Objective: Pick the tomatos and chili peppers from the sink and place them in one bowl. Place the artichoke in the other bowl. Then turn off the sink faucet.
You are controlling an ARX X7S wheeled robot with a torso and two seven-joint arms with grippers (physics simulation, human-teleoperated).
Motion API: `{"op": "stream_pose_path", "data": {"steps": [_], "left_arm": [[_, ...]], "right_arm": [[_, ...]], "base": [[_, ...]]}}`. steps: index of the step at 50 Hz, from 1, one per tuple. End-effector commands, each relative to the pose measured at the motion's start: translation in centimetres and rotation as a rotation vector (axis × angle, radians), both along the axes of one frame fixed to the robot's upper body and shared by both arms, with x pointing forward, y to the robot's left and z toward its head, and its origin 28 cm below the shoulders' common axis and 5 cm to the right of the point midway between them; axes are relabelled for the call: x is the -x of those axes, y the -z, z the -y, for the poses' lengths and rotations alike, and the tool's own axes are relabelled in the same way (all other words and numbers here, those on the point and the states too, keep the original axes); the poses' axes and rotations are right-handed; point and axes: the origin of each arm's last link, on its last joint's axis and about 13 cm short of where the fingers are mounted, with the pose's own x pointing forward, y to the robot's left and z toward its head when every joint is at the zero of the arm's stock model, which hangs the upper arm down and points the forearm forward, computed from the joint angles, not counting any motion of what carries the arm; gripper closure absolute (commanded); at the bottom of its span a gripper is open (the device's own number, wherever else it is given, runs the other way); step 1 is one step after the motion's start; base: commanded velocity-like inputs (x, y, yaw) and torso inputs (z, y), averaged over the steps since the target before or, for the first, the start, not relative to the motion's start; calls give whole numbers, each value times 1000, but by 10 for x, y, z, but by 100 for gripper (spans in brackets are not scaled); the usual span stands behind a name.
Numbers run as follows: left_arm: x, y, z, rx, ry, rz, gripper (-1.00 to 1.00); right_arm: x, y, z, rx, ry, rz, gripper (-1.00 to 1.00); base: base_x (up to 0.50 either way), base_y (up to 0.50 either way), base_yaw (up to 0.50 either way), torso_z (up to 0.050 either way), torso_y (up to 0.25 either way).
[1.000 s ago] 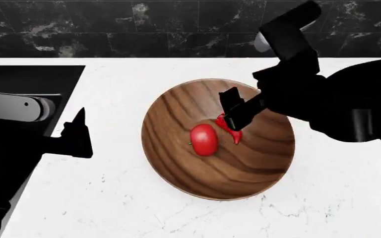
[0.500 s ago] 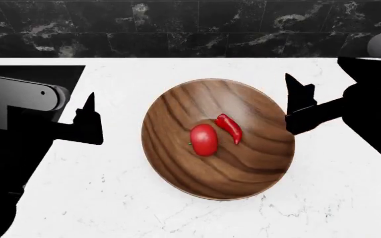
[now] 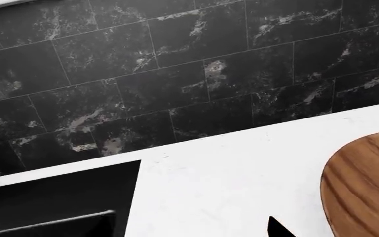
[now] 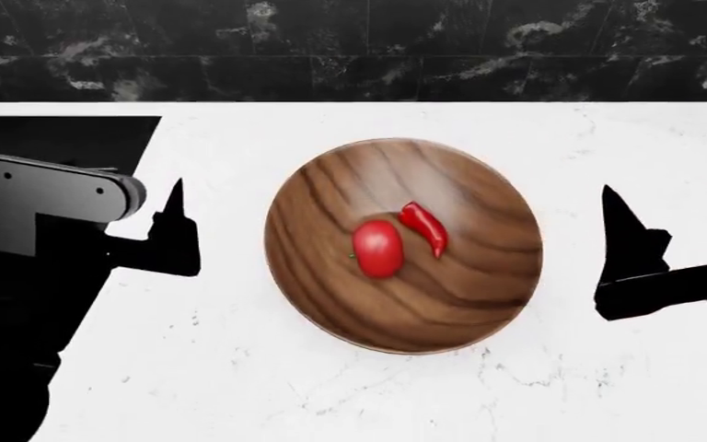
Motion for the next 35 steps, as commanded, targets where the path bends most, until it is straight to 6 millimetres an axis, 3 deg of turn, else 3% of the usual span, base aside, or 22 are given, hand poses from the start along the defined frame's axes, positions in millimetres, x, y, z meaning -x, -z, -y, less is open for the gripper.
{"op": "stream_pose_path", "data": {"steps": [1, 17, 27, 35], "left_arm": [[0, 7, 0, 21, 7, 7, -100], [5, 11, -2, 33, 10, -2, -100], [8, 17, -3, 39, 21, -15, -100], [9, 17, -4, 43, 16, -11, -100]], "right_arm": [[6, 6, 1, 8, 18, -1, -100], [3, 6, 0, -1, 19, 8, -100], [1, 19, 1, -21, 20, 5, -100], [3, 19, 0, -26, 18, 8, -100]], "base": [[-289, 0, 0, 0, 0], [-352, 34, 0, 0, 0], [-193, 387, 0, 0, 0], [-124, 500, 0, 0, 0]]}}
